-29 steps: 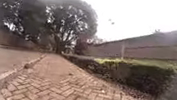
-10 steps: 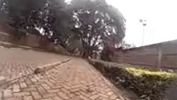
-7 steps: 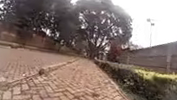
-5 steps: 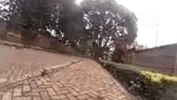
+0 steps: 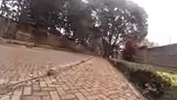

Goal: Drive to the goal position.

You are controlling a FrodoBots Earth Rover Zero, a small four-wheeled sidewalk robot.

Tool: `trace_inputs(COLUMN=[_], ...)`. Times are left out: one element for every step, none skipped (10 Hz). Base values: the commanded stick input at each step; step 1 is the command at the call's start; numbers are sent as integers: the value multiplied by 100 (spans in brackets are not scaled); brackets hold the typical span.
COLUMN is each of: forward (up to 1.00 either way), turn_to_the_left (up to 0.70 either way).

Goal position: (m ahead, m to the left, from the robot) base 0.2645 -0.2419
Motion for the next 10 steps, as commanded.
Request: trace_inputs(forward=[50, 50, 50, 50, 50, 50, 50, 50, 50, 50], turn_to_the_left=[8, 4, 0, 7, 13, -49, -48, -42, -31, -18])
